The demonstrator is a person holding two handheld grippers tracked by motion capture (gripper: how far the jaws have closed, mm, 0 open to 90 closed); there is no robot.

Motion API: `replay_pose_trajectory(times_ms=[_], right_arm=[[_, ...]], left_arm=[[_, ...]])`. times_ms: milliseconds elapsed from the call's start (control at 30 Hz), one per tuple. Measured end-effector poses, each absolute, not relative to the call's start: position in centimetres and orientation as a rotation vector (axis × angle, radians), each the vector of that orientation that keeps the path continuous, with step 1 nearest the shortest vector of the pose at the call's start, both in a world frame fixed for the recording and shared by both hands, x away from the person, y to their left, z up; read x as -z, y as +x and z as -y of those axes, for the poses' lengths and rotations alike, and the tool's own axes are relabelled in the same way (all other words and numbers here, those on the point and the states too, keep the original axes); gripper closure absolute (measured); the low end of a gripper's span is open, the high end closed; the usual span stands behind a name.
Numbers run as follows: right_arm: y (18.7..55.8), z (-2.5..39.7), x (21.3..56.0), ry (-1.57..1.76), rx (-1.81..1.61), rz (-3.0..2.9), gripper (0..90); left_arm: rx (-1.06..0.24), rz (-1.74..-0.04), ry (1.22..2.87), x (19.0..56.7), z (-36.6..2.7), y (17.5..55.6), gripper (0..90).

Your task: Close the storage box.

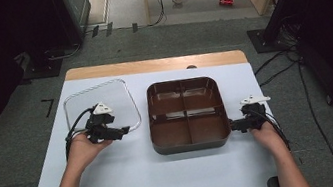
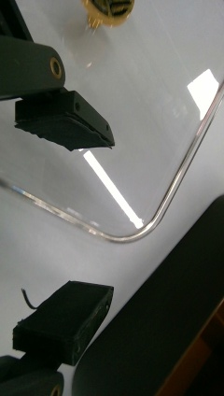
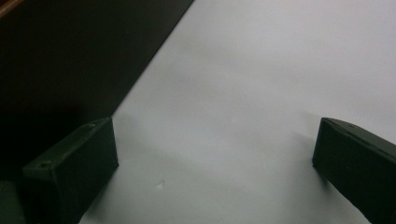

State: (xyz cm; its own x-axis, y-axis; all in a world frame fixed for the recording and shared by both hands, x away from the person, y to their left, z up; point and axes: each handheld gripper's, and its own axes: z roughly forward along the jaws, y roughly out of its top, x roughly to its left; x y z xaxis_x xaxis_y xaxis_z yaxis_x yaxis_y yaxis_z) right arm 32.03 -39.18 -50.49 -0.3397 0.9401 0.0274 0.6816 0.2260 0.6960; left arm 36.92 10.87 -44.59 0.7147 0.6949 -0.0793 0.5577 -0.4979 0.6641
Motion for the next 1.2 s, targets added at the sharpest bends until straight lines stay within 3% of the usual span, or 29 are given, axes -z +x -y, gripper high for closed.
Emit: replay_pose_trajectory(times_ms=[533,733,1200], right_arm=[[32.0,39.2,50.5,1.497,-0.877,-2.105,0.0],[32.0,39.2,50.5,1.497,-0.877,-2.105,0.0],[32.0,39.2,50.5,1.498,-0.877,-2.106,0.0]], left_arm=[[-0.285,-0.996,2.201,44.1,-12.5,41.3,25.1],[-0.315,-1.011,2.191,44.2,-13.5,42.9,30.5],[-0.349,-1.092,2.170,45.5,-15.6,45.3,33.8]])
